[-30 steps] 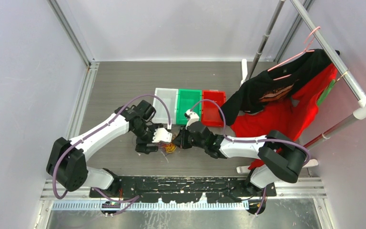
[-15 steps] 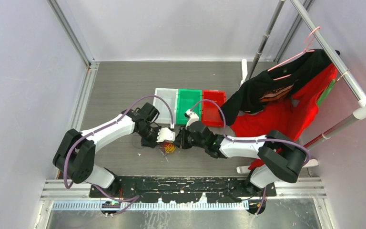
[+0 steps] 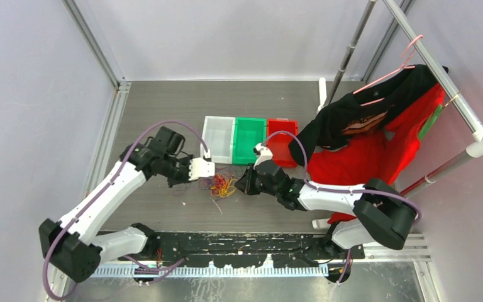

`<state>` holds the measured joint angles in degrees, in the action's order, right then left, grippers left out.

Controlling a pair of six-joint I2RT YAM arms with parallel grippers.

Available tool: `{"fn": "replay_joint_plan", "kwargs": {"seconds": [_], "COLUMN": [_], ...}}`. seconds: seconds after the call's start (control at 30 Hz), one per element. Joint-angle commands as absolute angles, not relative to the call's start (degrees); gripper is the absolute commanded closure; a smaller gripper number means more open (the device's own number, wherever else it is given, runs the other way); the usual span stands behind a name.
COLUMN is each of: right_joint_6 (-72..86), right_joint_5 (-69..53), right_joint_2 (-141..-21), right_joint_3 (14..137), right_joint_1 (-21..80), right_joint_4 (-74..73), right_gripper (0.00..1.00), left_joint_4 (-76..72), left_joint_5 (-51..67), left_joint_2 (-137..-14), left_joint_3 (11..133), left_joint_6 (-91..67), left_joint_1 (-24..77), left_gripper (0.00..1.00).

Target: Untangle the cables

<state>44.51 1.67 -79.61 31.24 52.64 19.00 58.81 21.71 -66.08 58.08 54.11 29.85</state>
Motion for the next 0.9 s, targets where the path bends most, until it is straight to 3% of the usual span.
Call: {"fn": "replay_joint_plan", "kwargs": {"seconds": [0.0,0.4,0.57,0.77,0.87], "right_joint_6": [43.38,41.82,41.86,42.72,42.9], "right_joint_5": [6.63,19.64,22.33,19.08,19.13], "right_joint_2": [-75.17,-69.0,-67.8,-70.4,-70.71], "right_joint_3": [30.63,31.11,31.38,31.05,31.07], "right_joint_1": [52.27,52.29,52.27,52.38,52.38], "right_joint_4": [15.24,-0.71,-4.34,-2.88,-3.38], "right_gripper": [0.99,0.99,0.99,0.99,0.99], "left_joint_4": [65.87,66.09,60.71,51.58,43.21], "left_joint_5": [20.6,13.19,3.36,6.94,3.38], "left_joint_2": [-61.89,-57.58,-56.13,-53.75,-53.49], "left_joint_3": [62.03,73.15,77.61,84.19,86.86], "left_joint_6": [53.0,50.01,51.32,40.45,35.8], "left_joint_1": [27.05,24.61,23.51,20.7,20.27], "left_gripper": [1.0,1.0,1.0,1.0,1.0]}}
